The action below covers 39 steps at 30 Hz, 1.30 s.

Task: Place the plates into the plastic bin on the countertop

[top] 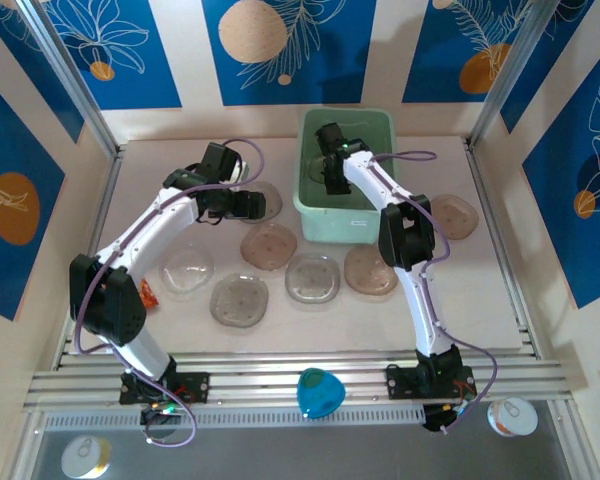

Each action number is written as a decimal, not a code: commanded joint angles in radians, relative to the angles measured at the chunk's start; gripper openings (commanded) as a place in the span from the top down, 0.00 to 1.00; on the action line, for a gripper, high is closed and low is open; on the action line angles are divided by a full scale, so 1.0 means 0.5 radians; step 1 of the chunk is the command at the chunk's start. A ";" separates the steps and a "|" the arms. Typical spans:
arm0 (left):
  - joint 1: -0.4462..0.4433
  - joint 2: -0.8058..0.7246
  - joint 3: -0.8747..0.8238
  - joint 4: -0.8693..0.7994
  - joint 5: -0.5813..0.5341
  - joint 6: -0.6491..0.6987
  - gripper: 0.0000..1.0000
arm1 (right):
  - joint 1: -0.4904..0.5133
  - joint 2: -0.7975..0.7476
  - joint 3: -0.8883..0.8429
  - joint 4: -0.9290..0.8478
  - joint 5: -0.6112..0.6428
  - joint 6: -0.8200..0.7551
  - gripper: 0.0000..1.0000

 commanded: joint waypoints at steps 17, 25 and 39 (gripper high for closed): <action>0.024 -0.228 -0.025 0.021 -0.014 -0.012 0.19 | 0.066 -0.348 0.376 -0.275 0.136 -0.410 0.39; 0.020 -0.274 -0.021 0.093 0.092 -0.062 0.19 | 0.078 -0.932 0.027 -0.320 0.179 -0.798 0.39; 0.016 -0.347 -0.075 0.052 0.164 -0.090 0.19 | -0.150 -2.669 -1.817 -0.344 -0.007 -1.128 0.49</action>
